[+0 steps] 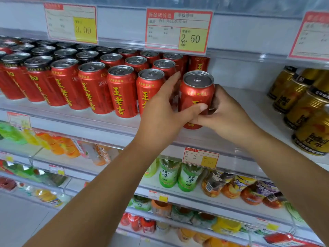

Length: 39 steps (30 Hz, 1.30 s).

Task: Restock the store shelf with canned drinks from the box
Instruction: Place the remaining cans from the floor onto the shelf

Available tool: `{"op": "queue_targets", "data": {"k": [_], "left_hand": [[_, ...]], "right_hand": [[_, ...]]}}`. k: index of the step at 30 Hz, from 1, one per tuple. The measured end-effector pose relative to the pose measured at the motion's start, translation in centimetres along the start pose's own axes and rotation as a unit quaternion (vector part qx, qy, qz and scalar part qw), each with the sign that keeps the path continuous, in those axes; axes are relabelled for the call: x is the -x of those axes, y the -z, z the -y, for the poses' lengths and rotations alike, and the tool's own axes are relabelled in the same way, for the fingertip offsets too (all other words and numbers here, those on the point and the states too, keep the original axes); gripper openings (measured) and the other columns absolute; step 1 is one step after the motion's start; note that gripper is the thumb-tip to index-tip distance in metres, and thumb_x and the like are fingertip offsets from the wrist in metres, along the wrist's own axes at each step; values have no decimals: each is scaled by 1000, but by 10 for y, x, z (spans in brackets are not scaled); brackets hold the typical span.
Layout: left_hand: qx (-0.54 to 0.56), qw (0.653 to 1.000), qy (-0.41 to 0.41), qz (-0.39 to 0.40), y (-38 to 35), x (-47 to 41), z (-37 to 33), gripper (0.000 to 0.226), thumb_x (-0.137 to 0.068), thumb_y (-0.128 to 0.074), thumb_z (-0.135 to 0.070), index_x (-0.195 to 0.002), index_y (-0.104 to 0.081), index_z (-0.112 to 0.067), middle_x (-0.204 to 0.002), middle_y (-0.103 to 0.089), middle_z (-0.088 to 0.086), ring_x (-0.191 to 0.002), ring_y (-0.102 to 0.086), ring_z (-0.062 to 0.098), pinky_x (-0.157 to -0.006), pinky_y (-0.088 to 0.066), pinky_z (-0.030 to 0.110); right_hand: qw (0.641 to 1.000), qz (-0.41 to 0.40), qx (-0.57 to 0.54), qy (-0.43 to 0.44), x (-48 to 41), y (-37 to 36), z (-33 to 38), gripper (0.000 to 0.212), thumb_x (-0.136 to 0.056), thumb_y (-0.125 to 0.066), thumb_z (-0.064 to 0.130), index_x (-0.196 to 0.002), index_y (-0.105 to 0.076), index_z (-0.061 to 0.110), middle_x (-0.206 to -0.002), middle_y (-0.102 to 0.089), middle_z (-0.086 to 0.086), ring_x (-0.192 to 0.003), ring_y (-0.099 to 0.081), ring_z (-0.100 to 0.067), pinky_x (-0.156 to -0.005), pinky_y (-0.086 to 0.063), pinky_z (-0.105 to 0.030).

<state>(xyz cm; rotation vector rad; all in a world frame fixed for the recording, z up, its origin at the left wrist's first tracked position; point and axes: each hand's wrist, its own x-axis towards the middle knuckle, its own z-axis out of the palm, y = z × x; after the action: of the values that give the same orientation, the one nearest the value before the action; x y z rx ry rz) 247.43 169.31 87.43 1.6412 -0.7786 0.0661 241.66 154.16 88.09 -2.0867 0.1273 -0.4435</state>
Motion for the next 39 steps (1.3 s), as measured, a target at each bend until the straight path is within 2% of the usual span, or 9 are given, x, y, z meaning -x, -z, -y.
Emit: {"op": "queue_targets", "data": {"k": [2, 4, 8, 12, 16, 20, 28, 35, 39], "left_hand": [[-69, 997, 13, 20, 11, 9, 8, 76, -76, -80, -38, -143, -46, -25, -135, -59, -10, -121, -53, -3, -104, -46, 25], [-176, 984, -3, 28, 24, 22, 20, 57, -79, -77, -39, -132, -59, -28, -129, -63, -12, -114, -57, -2, -100, -44, 17], [-296, 951, -92, 16, 39, 34, 50, 44, -76, -73, -53, -110, -74, -25, -108, -72, -7, -97, -64, 10, -88, -48, 23], [-250, 948, -199, 3, 38, 32, 74, 28, -79, -75, -46, -92, -78, -21, -93, -74, -12, -83, -66, 10, -76, -53, 40], [-233, 943, -239, -4, 36, 31, 79, 23, -81, -77, -38, -88, -79, -16, -91, -75, -9, -81, -68, 11, -74, -52, 37], [-236, 940, -246, -6, 36, 31, 80, 21, -82, -77, -36, -87, -79, -16, -91, -75, -10, -82, -68, 11, -75, -52, 37], [-228, 942, -246, -7, 34, 31, 81, 19, -83, -76, -36, -87, -79, -17, -92, -75, -11, -82, -68, 9, -74, -52, 37], [-220, 946, -240, -13, 34, 31, 83, 21, -83, -76, -37, -85, -79, -17, -91, -75, -11, -82, -67, 9, -76, -52, 35], [-216, 949, -230, 0, 36, 32, 82, 21, -84, -74, -38, -87, -79, -19, -91, -75, -11, -83, -67, 9, -75, -52, 39]], "right_hand": [[999, -9, 27, -28, -7, 6, -9, 79, -63, -86, 38, -130, -47, 31, -122, -63, 12, -108, -61, -4, -96, -50, -31], [997, -20, 43, -56, -17, 12, -16, 79, -64, -86, 37, -132, -47, 29, -124, -62, 10, -107, -61, -4, -95, -49, -28], [994, -39, 58, -85, -37, 17, -24, 80, -66, -86, 37, -133, -45, 24, -126, -61, 7, -107, -61, -9, -92, -47, -28], [989, -81, 81, -95, -56, 8, -30, 79, -70, -84, 36, -132, -39, 17, -128, -57, 0, -109, -58, -14, -86, -43, -26], [984, -105, 102, -97, -75, 0, -36, 78, -72, -81, 42, -131, -37, 17, -133, -54, -4, -114, -56, -18, -91, -44, -30], [983, -119, 112, -88, -88, -2, -43, 80, -72, -80, 45, -133, -37, 16, -136, -53, -6, -119, -56, -22, -99, -46, -36], [982, -136, 104, -81, -101, -9, -47, 79, -76, -77, 45, -137, -35, 17, -139, -52, -5, -121, -55, -21, -89, -41, -24], [981, -150, 95, -82, -103, -16, -46, 79, -76, -77, 46, -138, -36, 17, -139, -51, -3, -122, -53, -20, -91, -41, -25], [980, -126, 85, -130, -94, -15, -37, 91, -78, -74, 48, -147, -24, 17, -144, -46, -7, -128, -49, -23, -97, -38, -28]]}}
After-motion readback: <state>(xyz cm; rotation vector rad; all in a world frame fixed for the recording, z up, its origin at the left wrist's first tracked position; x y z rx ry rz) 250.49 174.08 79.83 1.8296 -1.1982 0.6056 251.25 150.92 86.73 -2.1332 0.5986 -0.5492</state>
